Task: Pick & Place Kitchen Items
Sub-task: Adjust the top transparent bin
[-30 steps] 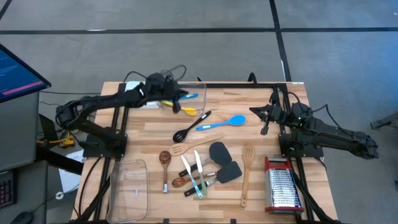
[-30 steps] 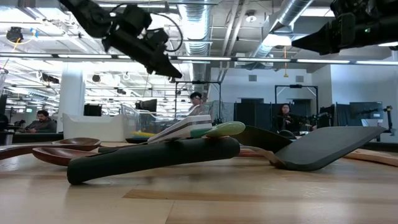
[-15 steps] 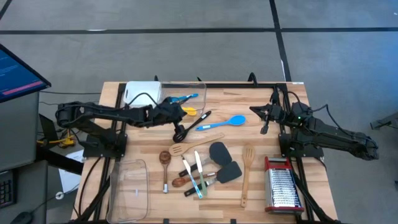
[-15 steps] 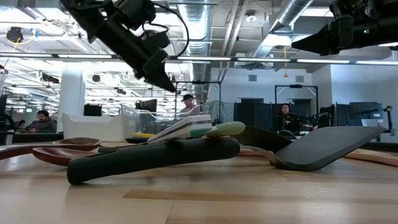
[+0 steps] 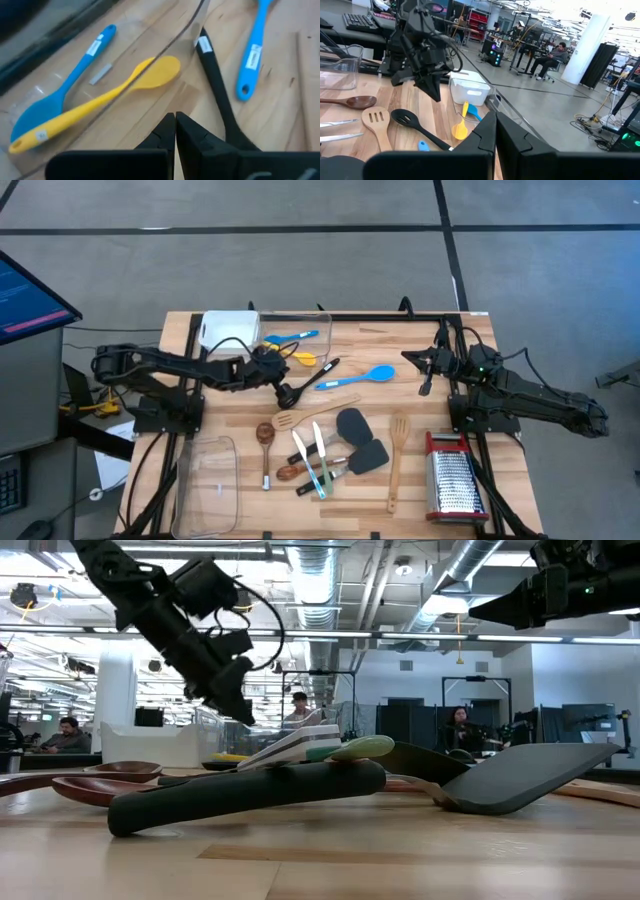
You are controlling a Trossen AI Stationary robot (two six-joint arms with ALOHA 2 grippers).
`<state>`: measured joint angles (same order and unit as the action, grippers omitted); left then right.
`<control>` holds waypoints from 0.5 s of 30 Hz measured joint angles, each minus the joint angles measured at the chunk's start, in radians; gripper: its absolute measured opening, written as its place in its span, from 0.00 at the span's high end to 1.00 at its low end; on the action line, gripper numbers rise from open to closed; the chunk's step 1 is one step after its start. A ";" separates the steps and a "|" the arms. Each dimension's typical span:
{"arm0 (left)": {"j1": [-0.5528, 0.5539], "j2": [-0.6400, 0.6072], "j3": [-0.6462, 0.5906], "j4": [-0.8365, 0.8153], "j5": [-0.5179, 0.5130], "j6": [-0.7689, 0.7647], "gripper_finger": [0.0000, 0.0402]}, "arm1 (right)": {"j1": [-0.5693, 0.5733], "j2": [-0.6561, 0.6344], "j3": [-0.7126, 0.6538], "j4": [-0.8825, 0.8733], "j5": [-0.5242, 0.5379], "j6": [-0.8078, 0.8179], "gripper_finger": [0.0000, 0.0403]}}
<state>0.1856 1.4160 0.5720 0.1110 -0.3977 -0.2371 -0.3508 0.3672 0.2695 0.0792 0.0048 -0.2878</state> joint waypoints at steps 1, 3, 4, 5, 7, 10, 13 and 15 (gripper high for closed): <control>0.000 0.016 -0.003 0.019 -0.002 -0.005 1.00 | 0.000 0.000 0.000 0.000 0.000 0.000 1.00; 0.000 0.051 -0.013 0.061 -0.005 -0.007 1.00 | 0.000 0.000 0.000 0.000 0.000 0.000 1.00; 0.000 0.076 -0.014 0.081 -0.008 -0.007 1.00 | 0.000 0.000 0.000 0.000 0.000 0.000 1.00; 0.001 0.101 -0.014 0.105 -0.014 -0.007 1.00 | 0.000 0.000 0.000 0.000 -0.001 0.000 1.00; 0.008 0.150 -0.014 0.168 -0.026 -0.001 1.00 | -0.001 0.000 0.000 0.000 0.000 0.000 1.00; 0.027 0.201 -0.014 0.232 -0.034 0.026 1.00 | -0.001 0.000 0.000 0.000 0.000 0.000 1.00; 0.051 0.211 -0.014 0.243 -0.041 0.028 1.00 | -0.001 0.000 0.000 -0.008 0.000 0.000 1.00; 0.062 0.210 -0.014 0.245 -0.040 0.028 1.00 | -0.004 0.000 0.000 -0.014 0.000 0.000 1.00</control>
<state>0.2477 1.6256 0.5583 0.3564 -0.4381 -0.2096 -0.3544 0.3672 0.2695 0.0656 0.0044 -0.2878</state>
